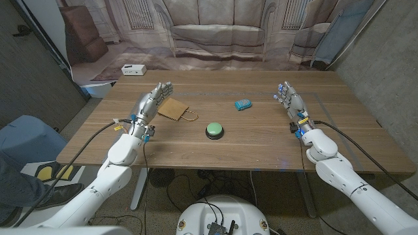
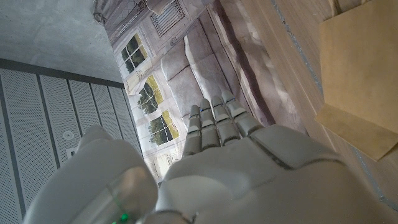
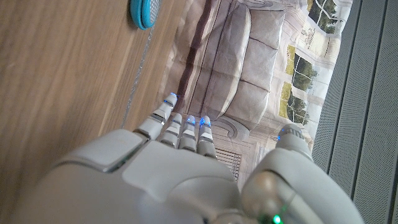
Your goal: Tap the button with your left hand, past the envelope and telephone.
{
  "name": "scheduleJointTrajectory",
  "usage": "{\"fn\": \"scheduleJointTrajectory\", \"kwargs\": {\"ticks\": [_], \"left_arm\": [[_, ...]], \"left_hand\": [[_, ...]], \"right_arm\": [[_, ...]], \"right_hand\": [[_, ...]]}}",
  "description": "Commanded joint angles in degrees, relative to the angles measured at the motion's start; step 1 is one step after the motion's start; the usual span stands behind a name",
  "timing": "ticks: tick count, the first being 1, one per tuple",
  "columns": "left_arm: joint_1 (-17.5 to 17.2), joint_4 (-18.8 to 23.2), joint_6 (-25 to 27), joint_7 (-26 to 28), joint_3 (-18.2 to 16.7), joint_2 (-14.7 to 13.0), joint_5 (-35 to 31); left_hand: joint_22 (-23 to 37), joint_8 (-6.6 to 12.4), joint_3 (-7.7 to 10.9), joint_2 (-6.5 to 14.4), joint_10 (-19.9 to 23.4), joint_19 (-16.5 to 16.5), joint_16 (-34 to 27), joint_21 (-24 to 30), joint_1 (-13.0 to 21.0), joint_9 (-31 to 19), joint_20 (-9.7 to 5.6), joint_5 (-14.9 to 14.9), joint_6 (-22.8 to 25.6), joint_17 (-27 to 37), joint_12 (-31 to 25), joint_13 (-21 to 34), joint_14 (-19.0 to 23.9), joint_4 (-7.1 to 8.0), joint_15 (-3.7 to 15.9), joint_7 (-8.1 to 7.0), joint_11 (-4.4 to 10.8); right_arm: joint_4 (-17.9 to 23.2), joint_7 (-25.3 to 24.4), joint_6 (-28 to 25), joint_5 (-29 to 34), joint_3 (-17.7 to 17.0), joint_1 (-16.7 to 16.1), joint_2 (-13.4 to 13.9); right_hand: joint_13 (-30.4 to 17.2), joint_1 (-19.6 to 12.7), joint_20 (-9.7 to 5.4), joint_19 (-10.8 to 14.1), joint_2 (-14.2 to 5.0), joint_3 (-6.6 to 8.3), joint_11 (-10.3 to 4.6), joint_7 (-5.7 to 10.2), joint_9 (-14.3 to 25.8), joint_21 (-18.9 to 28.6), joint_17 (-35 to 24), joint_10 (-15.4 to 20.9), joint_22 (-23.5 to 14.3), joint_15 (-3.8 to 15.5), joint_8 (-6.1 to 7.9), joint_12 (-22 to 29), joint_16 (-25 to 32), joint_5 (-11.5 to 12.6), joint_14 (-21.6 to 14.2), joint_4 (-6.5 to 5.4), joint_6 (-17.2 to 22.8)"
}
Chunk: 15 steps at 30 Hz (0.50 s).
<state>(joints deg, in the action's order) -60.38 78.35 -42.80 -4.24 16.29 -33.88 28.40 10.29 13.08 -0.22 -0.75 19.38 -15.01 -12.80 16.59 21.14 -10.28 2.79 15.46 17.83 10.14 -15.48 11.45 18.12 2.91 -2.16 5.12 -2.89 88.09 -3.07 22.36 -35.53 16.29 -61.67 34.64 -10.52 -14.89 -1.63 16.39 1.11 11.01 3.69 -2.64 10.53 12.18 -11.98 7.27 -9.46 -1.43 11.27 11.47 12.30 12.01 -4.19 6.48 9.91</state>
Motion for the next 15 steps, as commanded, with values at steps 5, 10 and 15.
{"fn": "scheduleJointTrajectory", "kwargs": {"ticks": [5, 10, 15], "left_arm": [[-2.82, 1.0, -3.3, -0.3, -0.46, -1.77, -2.23], [-4.01, 2.08, -3.66, 0.57, -0.82, -2.4, -3.88], [-5.17, 3.19, -4.85, 0.53, -0.93, -2.7, -4.32]], "left_hand": [[0.07, 0.46, 1.0, 1.6, 2.2, -2.61, -0.44, 0.63, 2.7, -0.2, 0.36, -0.3, 2.55, 0.16, -0.39, 0.03, 2.23, -1.06, 0.31, 0.42, -0.17], [0.07, 0.49, 1.3, 1.99, 2.78, -3.03, -0.42, 0.6, 3.24, -0.21, 0.35, -0.5, 3.19, 0.15, -0.46, 0.03, 2.77, -1.31, 0.25, 0.49, -0.17], [0.07, 0.45, 1.5, 2.23, 3.29, -3.66, -0.4, 0.65, 3.65, -0.21, 0.19, -0.72, 3.66, 0.15, -0.5, 0.03, 3.33, -1.53, 0.42, 0.46, -0.15]], "right_arm": [[0.57, -0.04, -0.21, -0.02, -0.22, -0.07, 0.12], [1.23, -0.47, -0.62, 0.04, -0.33, -0.41, 0.32], [1.7, -0.42, -0.98, 0.06, -0.39, -0.58, 0.68]], "right_hand": [[-0.34, -0.45, 0.23, 0.52, -0.27, 0.2, 0.0, 0.2, 0.18, -0.35, -0.05, 0.64, -0.31, -0.14, -0.19, 0.06, 0.08, -0.14, -0.61, 0.17, -0.42], [-0.34, -0.48, 0.26, 0.56, -0.3, 0.2, -0.13, 0.2, 0.18, -0.37, -0.03, 0.64, -0.32, -0.2, -0.23, 0.04, 0.08, -0.16, -0.65, 0.19, -0.55], [-0.34, -0.54, 0.31, 0.61, -0.37, 0.21, 0.14, 0.19, 0.18, -0.41, -0.01, 0.71, -0.32, -0.22, -0.24, 0.03, 0.06, -0.19, -0.67, 0.23, -0.58]]}}
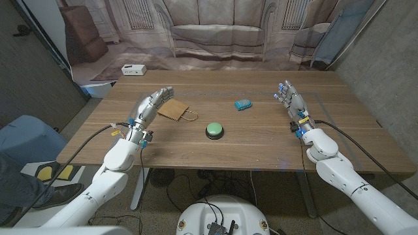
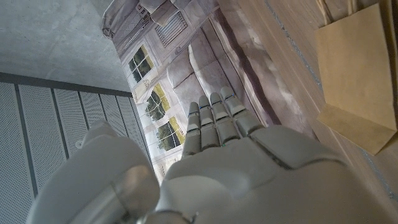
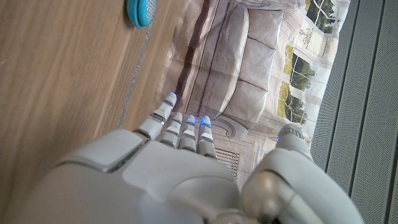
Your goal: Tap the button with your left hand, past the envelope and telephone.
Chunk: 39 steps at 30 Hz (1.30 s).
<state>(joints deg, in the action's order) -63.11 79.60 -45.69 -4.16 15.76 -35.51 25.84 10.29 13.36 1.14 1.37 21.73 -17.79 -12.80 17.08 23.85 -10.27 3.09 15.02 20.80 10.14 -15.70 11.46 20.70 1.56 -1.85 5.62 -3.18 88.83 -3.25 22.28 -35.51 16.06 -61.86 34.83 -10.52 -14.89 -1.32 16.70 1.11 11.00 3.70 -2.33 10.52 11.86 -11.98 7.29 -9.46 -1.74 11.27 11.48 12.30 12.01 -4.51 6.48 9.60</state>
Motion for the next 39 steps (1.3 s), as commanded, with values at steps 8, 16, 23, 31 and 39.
{"fn": "scheduleJointTrajectory", "kwargs": {"ticks": [8, 16, 23, 31, 39], "left_arm": [[-3.42, 2.9, -2.53, 1.01, -0.66, -1.35, -3.92], [-4.64, 5.27, -1.38, 2.45, -1.09, -2.82, -8.12], [-6.01, 7.94, 0.7, 5.34, -2.06, -4.24, -14.49], [-6.87, 10.33, 0.82, 7.68, -2.79, -5.09, -20.02], [-8.24, 12.23, 1.18, 11.29, -4.42, -4.86, -25.98]], "left_hand": [[0.03, 0.22, 0.43, 0.4, 2.19, -3.14, -0.4, 0.54, 1.69, -0.22, 0.19, -0.82, 2.23, 0.12, -0.39, 0.03, 2.2, -0.65, 0.3, -0.08, 0.29], [0.02, 0.18, 0.51, 0.48, 2.7, -3.37, -0.3, 0.39, 1.96, -0.22, 0.09, -1.06, 2.81, 0.12, -0.4, 0.04, 2.65, -0.83, 0.26, 0.03, 0.32], [0.01, 0.09, 0.55, 0.53, 2.64, -3.28, -0.14, 0.21, 2.07, -0.22, -0.18, -1.2, 3.01, 0.12, -0.25, 0.04, 2.66, -0.92, 0.29, -0.03, 0.48], [0.0, -0.04, 0.58, 0.59, 2.88, -3.3, 0.01, 0.02, 2.19, -0.22, -0.27, -1.36, 3.23, 0.12, -0.19, 0.04, 2.78, -1.01, 0.48, -0.19, 0.52], [0.0, -0.03, 0.65, 0.71, 3.4, -3.65, 0.05, -0.1, 2.37, -0.23, -0.35, -1.54, 3.98, 0.13, -0.18, 0.04, 3.37, -1.15, 0.78, -0.39, 0.88]], "right_arm": [[0.96, -0.28, -0.75, -0.04, -0.35, -0.67, 0.53], [1.43, -0.68, -0.5, -0.08, -0.58, -1.08, 0.37], [2.08, -0.84, -0.81, 0.14, -0.66, -1.44, 0.76], [2.63, -1.08, -0.69, 0.37, -0.83, -1.82, 0.91], [3.13, -1.38, -1.11, 0.53, -0.77, -1.99, 0.98]], "right_hand": [[-0.35, -0.63, 0.0, 0.39, -0.45, 0.21, 0.15, -0.11, 0.19, -0.15, 0.02, 0.74, -0.32, 0.07, -0.26, 0.0, 0.06, -0.24, -0.44, 0.28, -0.38], [-0.35, -0.71, -0.04, 0.45, -0.49, 0.2, 0.25, -0.21, 0.19, -0.21, 0.05, 0.88, -0.32, -0.03, -0.22, 0.02, 0.04, -0.27, -0.49, 0.34, -0.32], [-0.35, -0.72, 0.02, 0.48, -0.47, 0.16, 0.33, -0.22, 0.19, -0.24, 0.06, 0.87, -0.32, -0.02, -0.21, -0.01, 0.02, -0.3, -0.48, 0.37, -0.31], [-0.35, -0.73, 0.02, 0.48, -0.49, 0.13, 0.25, -0.27, 0.19, -0.3, 0.07, 0.86, -0.33, -0.03, -0.21, -0.04, 0.04, -0.33, -0.6, 0.4, -0.31], [-0.36, -0.75, 0.03, 0.48, -0.5, 0.1, 0.35, -0.27, 0.19, -0.34, 0.08, 0.94, -0.33, -0.07, -0.19, -0.03, 0.03, -0.35, -0.61, 0.42, -0.27]]}}
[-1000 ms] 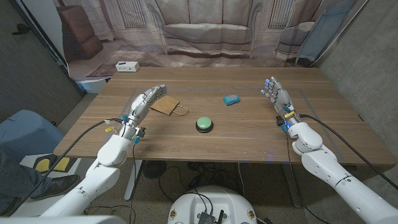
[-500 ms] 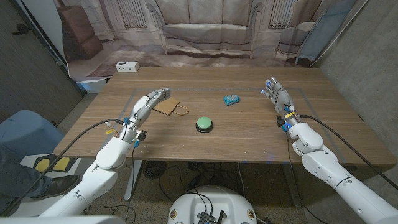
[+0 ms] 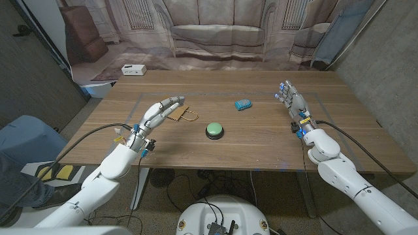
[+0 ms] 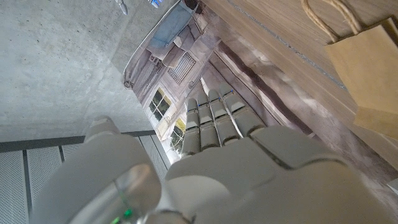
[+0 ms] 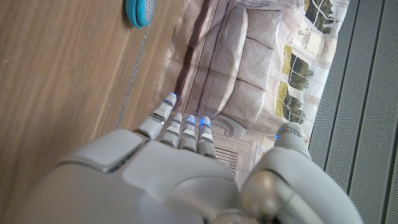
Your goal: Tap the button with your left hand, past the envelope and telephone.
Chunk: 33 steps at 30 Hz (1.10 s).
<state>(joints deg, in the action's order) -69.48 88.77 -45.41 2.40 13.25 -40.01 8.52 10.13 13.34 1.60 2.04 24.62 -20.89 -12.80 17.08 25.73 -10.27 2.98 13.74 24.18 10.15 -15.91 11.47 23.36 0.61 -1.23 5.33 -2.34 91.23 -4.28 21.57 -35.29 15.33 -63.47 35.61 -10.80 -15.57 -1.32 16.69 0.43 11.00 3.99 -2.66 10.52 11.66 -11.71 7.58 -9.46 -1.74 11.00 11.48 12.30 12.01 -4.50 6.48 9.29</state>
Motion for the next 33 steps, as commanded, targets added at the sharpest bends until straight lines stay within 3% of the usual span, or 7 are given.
{"fn": "scheduleJointTrajectory", "kwargs": {"ticks": [1, 16, 25, 33], "left_arm": [[-2.18, 3.37, 1.13, 5.5, -2.25, -0.21, -9.69], [-6.45, 11.66, 7.79, 15.82, -7.19, -0.89, -29.06], [-7.67, 15.41, 11.47, 20.29, -7.42, -1.74, -36.83], [-8.48, 18.48, 15.59, 22.69, -6.86, -3.87, -42.63]], "left_hand": [[0.15, -0.01, 0.19, 0.04, 0.54, -0.53, 0.08, -0.13, 0.5, -0.24, -0.24, -0.27, 0.64, 0.12, 0.04, 0.03, 0.66, -0.21, 0.15, -0.11, 0.09], [0.18, 0.19, 0.27, 0.23, 1.81, -0.68, 0.27, -0.61, 0.72, -0.26, -0.39, -0.54, 2.71, 0.14, 0.02, 0.02, 1.55, -0.42, 0.76, -1.28, 0.65], [0.22, 1.01, 0.41, 0.69, 4.73, -1.09, 0.61, -1.36, 0.93, -0.28, -1.41, -0.87, 7.83, 0.14, -0.27, -0.01, 2.79, -0.68, 1.74, -3.61, 2.29], [0.23, 0.85, 0.5, 0.88, 5.28, -1.3, 0.62, -1.49, 1.04, -0.28, -1.57, -0.91, 8.19, 0.13, -0.27, -0.02, 3.27, -0.75, 1.78, -3.4, 2.49]], "right_arm": [[0.73, -0.3, -0.4, 0.42, 0.01, -0.36, 0.24], [0.8, -0.57, -0.79, 0.57, 0.25, 0.18, -0.09], [1.19, -0.66, -0.71, 0.53, 0.0, -0.38, 0.2], [1.57, -0.77, -0.47, 0.49, -0.33, -1.1, 0.45]], "right_hand": [[-0.08, -0.07, 0.05, 0.49, 0.17, 0.09, -0.07, 0.06, 0.19, -0.15, -0.2, 0.63, -0.33, -0.13, 0.09, -0.04, 0.03, -0.36, -0.62, 0.43, 0.06], [-0.08, -0.08, 0.14, 0.52, 0.08, 0.03, -0.01, 0.16, 0.19, -0.24, -0.2, 0.89, -0.33, -0.16, 0.18, 0.0, 0.0, -0.41, -0.65, 0.45, 0.29], [-0.08, -0.13, 0.03, 0.58, 0.0, 0.02, -0.05, 0.17, 0.19, -0.27, -0.19, 0.85, -0.33, -0.07, 0.2, -0.05, -0.03, -0.44, -0.65, 0.48, 0.37], [-0.09, -0.17, 0.0, 0.55, -0.04, -0.01, -0.18, 0.14, 0.19, -0.33, -0.18, 0.84, -0.33, -0.08, 0.2, -0.08, -0.05, -0.46, -0.65, 0.51, 0.39]]}}
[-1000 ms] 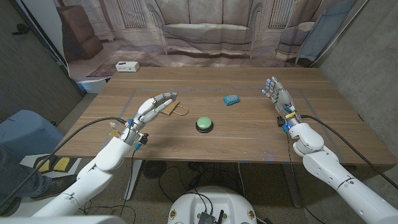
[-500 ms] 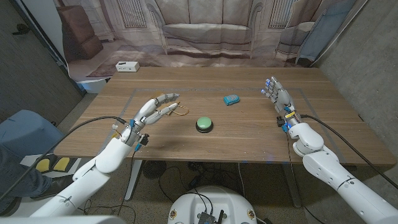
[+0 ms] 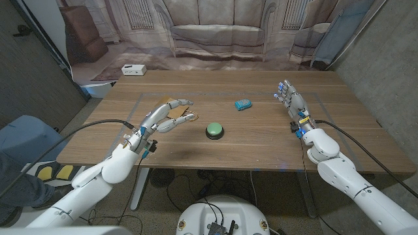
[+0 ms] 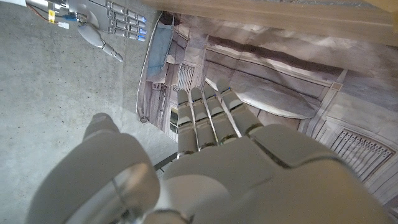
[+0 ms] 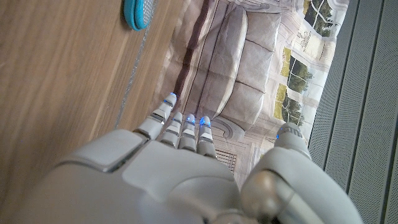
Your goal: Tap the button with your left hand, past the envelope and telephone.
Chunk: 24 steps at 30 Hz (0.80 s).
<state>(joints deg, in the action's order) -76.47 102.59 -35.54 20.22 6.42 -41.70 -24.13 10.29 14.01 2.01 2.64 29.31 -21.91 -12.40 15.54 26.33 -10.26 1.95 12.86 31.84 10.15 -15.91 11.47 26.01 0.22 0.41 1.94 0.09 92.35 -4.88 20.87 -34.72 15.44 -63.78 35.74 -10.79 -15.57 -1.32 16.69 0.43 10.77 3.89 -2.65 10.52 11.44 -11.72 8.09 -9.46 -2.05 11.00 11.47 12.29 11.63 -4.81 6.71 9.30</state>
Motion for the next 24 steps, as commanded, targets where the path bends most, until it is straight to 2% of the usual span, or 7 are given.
{"fn": "scheduleJointTrajectory", "kwargs": {"ticks": [1, 13, 24], "left_arm": [[-1.48, 4.97, 6.22, 5.04, 0.1, -2.49, -10.49], [-0.77, 7.43, 11.01, 4.82, 1.89, -6.34, -12.8], [-0.98, 11.23, 18.02, 3.16, 3.15, -9.56, -15.92]], "left_hand": [[0.07, 0.15, 0.12, 0.33, 0.59, -0.27, 0.27, 0.02, 0.46, -0.29, -0.53, -0.03, 0.54, 0.12, -0.25, -0.03, 0.52, -0.36, 0.09, 0.01, -0.11], [0.08, -0.19, 0.31, 0.73, 0.75, -0.26, 0.34, -0.25, 0.62, -0.3, -0.11, -0.09, 0.62, 0.12, -0.02, -0.03, 0.96, -0.43, 0.4, 0.32, 0.07], [0.1, -0.54, 0.5, 1.23, 0.8, -0.22, 0.5, -0.47, 0.64, -0.32, 0.04, -0.21, 0.49, 0.12, 0.19, -0.04, 1.03, -0.39, 0.22, 0.64, -0.1]], "right_arm": [[0.51, -0.25, 0.22, -0.06, -0.47, -0.88, 0.34], [0.65, -0.77, 0.17, -0.2, -0.57, -1.23, -0.02], [0.85, -1.31, 0.12, 0.06, -0.68, -1.31, -0.14]], "right_hand": [[-0.1, -0.17, -0.01, 0.56, -0.06, 0.22, -0.08, 0.13, 0.19, -0.12, -0.17, 0.33, -0.33, 0.28, 0.2, -0.08, -0.06, -0.08, -0.31, 0.27, 0.38], [-0.1, -0.13, 0.0, 0.59, -0.17, 0.17, 0.01, 0.11, 0.19, -0.16, -0.18, 0.4, -0.34, 0.31, 0.2, -0.1, -0.04, -0.14, -0.4, 0.26, 0.42], [-0.11, -0.18, 0.04, 0.62, -0.22, 0.14, -0.07, 0.13, 0.19, -0.2, -0.17, 0.48, -0.34, 0.24, 0.19, -0.1, -0.06, -0.17, -0.41, 0.3, 0.44]]}}
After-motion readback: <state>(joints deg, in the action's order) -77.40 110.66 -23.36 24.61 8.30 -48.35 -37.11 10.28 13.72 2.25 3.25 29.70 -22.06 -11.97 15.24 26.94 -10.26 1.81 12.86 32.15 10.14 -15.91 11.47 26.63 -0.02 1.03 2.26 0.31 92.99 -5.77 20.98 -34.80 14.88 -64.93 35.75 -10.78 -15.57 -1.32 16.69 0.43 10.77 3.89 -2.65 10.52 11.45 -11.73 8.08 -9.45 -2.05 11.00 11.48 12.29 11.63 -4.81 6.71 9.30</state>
